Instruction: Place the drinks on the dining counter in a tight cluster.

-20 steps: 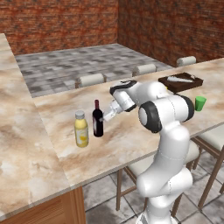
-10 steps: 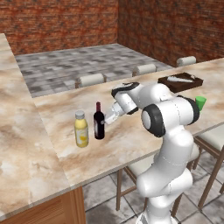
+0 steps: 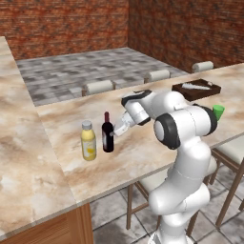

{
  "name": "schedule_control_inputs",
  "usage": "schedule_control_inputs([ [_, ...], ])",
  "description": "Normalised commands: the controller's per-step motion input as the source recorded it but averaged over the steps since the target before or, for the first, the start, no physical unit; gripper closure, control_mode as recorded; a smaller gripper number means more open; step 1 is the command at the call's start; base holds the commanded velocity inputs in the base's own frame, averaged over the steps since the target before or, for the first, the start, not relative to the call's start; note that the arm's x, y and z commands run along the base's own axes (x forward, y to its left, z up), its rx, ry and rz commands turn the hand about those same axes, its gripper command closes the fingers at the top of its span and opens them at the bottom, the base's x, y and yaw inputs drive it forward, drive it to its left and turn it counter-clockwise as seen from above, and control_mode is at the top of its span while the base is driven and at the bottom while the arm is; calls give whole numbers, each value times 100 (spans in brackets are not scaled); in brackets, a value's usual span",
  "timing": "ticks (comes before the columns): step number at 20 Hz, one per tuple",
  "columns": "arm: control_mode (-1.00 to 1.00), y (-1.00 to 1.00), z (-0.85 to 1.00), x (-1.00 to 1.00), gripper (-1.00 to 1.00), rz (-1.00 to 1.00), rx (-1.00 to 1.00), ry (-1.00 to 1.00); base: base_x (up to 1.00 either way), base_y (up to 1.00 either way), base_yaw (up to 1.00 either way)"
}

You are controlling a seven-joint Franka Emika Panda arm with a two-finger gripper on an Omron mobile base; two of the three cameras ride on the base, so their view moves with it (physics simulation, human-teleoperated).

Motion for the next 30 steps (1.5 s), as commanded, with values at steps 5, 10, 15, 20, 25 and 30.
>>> schedule_control_inputs([
  [5,-100,0,-29,2,100,0,0,-3,0,0,0],
  [10,-100,0,0,0,100,0,0,0,0,0,0],
  [15,-100,0,0,0,-100,0,0,0,0,0,0],
  [20,-100,0,0,0,-100,0,0,0,0,0,0],
  [25,-100,0,0,0,-100,0,0,0,0,0,0],
  [30,-100,0,0,0,-100,0,0,0,0,0,0],
])
